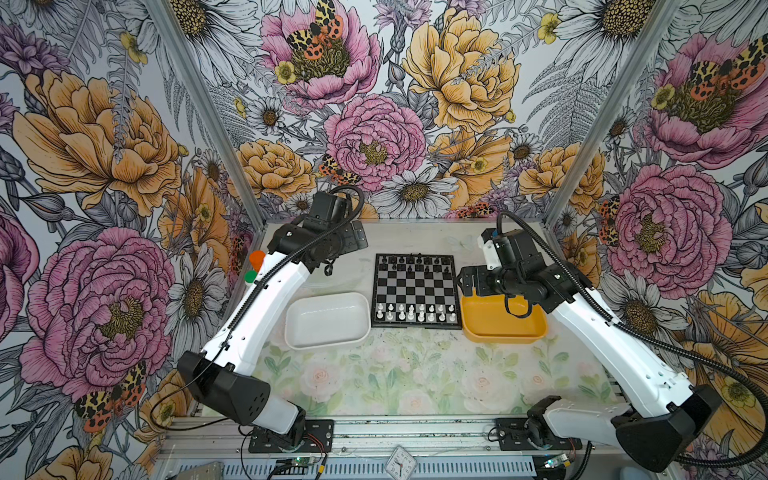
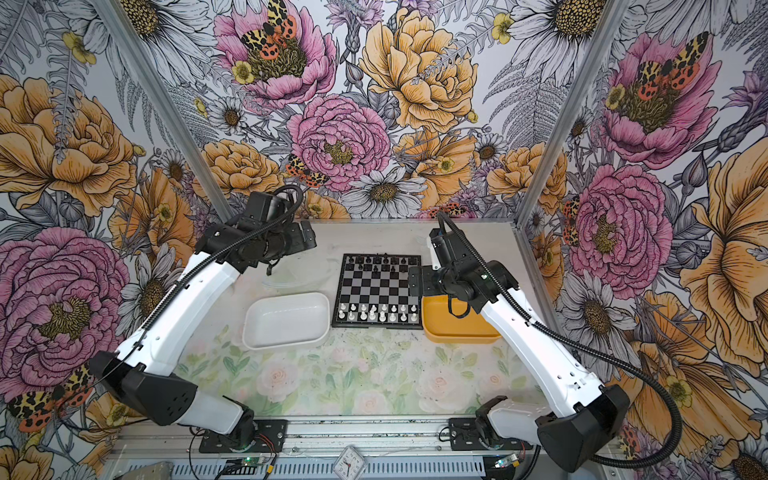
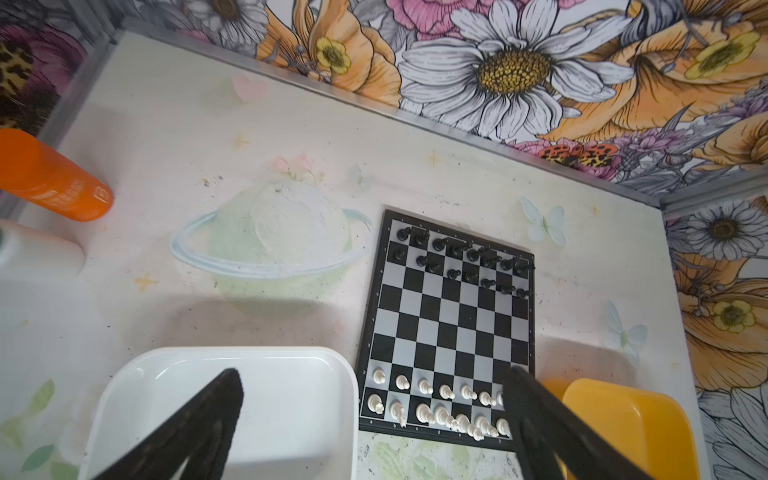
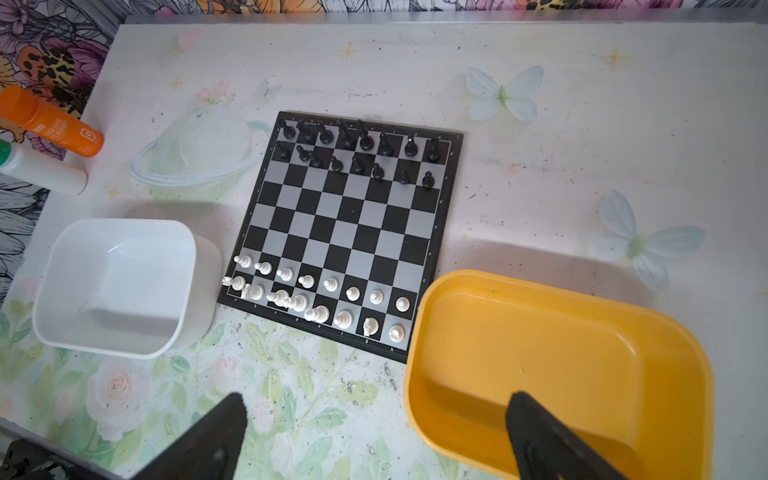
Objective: Set up the chess pieces on the board
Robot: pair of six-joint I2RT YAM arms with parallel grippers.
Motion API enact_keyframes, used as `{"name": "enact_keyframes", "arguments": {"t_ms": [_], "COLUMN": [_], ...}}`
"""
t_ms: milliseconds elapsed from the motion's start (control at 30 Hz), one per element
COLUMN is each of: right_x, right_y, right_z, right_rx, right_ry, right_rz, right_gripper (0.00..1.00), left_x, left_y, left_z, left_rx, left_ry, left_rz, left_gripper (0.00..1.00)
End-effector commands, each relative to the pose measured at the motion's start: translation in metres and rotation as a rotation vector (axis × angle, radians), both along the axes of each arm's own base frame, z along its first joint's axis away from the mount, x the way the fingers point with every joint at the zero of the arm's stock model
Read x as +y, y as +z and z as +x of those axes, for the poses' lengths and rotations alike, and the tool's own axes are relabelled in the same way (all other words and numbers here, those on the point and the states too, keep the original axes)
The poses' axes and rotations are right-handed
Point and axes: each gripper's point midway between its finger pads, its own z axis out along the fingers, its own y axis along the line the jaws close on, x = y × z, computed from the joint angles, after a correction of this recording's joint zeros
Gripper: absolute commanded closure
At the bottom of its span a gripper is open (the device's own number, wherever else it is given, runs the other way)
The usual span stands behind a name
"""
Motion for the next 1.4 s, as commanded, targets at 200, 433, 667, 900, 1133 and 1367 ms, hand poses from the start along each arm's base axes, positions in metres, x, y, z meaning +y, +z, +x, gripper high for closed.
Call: {"name": "enact_keyframes", "arguments": {"t_ms": [200,433,667,900,1133,1367], "right_x": [-0.058,-0.117,-0.146,-0.151,-0.150,-0.153], "right_y": [0.011,0.000,-0.043,-0.060,-0.094,-0.132], "right_z": [0.032,0.027,0.010,0.021,0.046,0.078], "right_rx": [-0.130,-0.299,-0.424,-0.525,-0.532,-0.525], "right_ry": [-0.180,-0.363,-0.414,-0.433,-0.428,-0.370], "right_rz": [-0.125,-0.219,-0.292,-0.308,-0.294,-0.281], "right_gripper": [0.00,0.00,0.00,0.00,0.00,0.00], "left_x": [0.086,0.145,0.171,0.177,0.179,0.163], "left_y": [-0.009,-0.020,-0.058,-0.112,-0.153,-0.170], "left_z": [-0.036,-0.078,-0.078,-0.049,-0.010,-0.002], "left_rx": [-0.222,-0.484,-0.524,-0.505,-0.521,-0.640], "left_ry": [0.235,0.401,0.461,0.417,0.328,0.272], "left_rz": [0.061,0.212,0.434,0.409,0.334,0.346], "left_gripper": [0.01,0.01,0.01,0.01,0.01,0.01]}}
